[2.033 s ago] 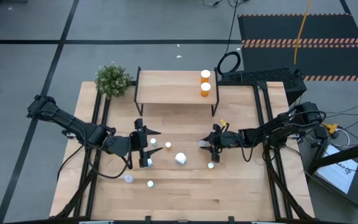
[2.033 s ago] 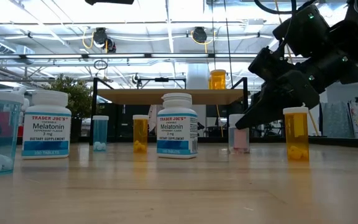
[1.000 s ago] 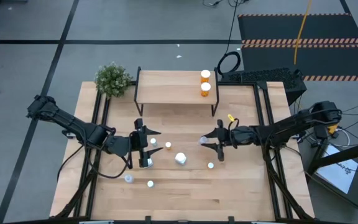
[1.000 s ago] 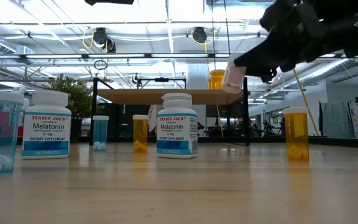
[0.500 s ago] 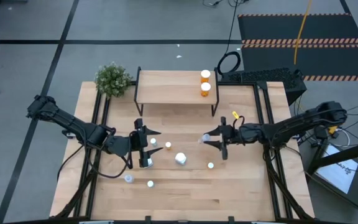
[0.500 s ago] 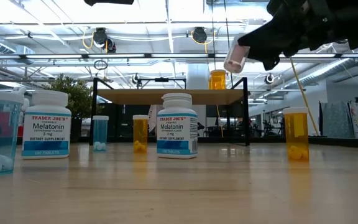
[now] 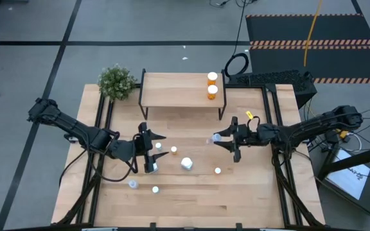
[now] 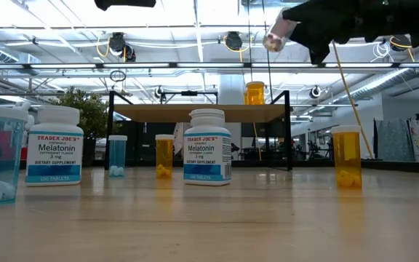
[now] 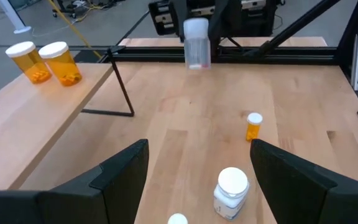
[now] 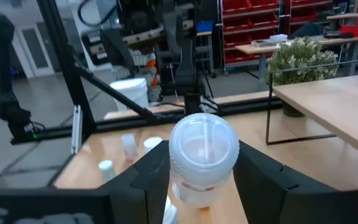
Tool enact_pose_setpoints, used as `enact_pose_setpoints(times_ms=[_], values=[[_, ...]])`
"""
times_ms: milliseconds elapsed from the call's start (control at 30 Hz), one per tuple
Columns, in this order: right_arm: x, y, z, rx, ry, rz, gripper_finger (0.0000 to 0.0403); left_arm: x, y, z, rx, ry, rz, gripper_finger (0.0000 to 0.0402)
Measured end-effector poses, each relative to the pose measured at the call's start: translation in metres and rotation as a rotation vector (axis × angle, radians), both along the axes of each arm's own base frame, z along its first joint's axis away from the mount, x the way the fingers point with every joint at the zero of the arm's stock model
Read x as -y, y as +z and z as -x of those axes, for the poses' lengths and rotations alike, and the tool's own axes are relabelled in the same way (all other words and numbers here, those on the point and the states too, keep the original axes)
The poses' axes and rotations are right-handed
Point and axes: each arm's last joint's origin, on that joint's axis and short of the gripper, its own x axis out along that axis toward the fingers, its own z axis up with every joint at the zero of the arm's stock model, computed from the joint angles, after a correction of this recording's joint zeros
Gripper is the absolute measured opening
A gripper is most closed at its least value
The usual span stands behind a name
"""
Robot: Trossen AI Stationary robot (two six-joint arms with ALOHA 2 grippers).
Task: Pick and place medicine bottles onto shelf by color
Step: Put the top transparent pill bottle on the shelf
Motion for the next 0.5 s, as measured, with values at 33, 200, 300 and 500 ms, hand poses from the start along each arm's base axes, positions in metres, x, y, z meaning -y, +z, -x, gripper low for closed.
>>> enact_pose_setpoints(times_ms=[33, 200, 300, 500], values=[[0.0, 0.002, 0.001, 0.012, 0.0, -0.011, 0.0151, 0.0, 0.0, 0.0, 0.001, 0.003, 0.006, 0.0282], [0.001, 0.012, 0.006, 0.085, 0.001, -0.012, 0.0152, 0.0, 0.0, 0.0, 0.002, 0.003, 0.012, 0.0282], [0.002, 0.017, 0.009, 0.114, 0.0, 0.01, 0.0152, 0.0, 0.0, 0.0, 0.002, 0.003, 0.012, 0.0282], [0.002, 0.023, 0.014, 0.148, -0.002, 0.047, 0.0152, 0.0, 0.0, 0.0, 0.002, 0.003, 0.012, 0.0282]])
